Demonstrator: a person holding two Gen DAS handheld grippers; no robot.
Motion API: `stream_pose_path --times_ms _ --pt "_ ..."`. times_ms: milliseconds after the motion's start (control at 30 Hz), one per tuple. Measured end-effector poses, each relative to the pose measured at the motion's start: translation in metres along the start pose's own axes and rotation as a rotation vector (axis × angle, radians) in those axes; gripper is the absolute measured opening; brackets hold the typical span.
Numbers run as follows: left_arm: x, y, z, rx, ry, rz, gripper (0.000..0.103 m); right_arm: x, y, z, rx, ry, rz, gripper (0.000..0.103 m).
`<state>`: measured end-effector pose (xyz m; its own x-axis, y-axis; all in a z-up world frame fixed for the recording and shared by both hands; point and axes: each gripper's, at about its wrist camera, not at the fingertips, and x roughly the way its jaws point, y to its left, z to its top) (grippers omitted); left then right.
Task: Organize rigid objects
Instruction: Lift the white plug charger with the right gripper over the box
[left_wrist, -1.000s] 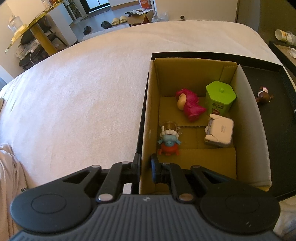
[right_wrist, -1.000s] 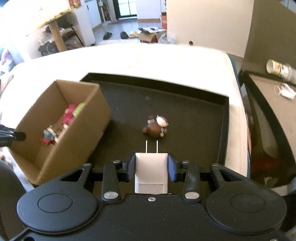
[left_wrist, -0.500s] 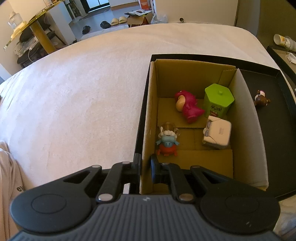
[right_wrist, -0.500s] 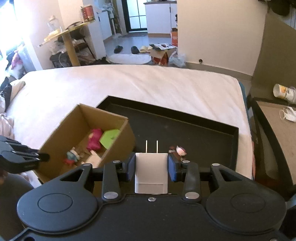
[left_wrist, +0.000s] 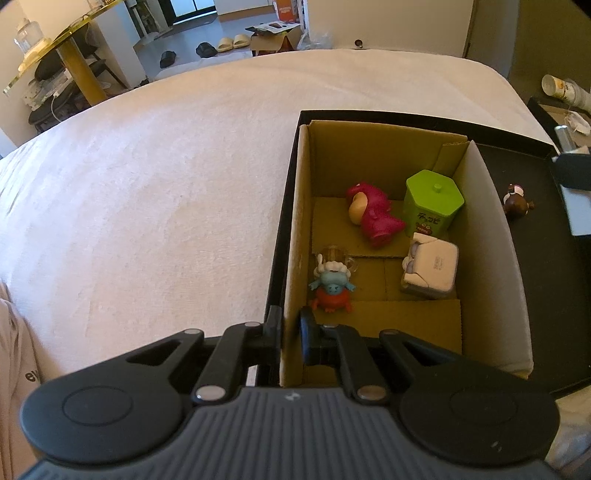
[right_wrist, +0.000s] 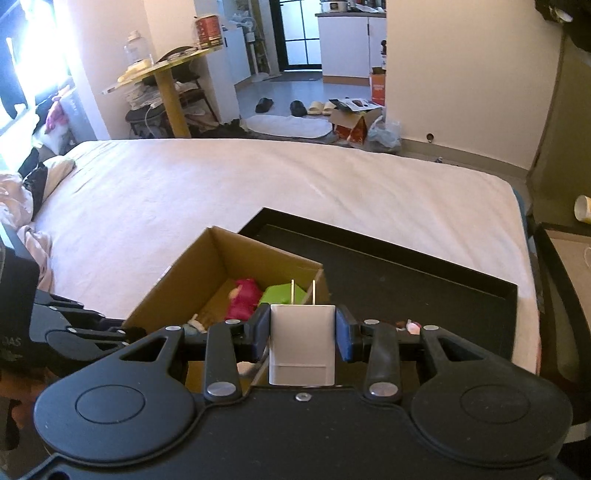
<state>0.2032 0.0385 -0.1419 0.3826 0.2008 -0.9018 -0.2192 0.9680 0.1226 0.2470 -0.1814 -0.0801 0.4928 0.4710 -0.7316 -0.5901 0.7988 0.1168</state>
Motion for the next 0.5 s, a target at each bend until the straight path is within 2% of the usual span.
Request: stream_pose_path --times_ms 500 --pt "-0.001 0.006 -0.002 -0.011 -0.011 -0.036 0.009 0.02 0.04 0.01 -0.013 0.023 0.045 0.036"
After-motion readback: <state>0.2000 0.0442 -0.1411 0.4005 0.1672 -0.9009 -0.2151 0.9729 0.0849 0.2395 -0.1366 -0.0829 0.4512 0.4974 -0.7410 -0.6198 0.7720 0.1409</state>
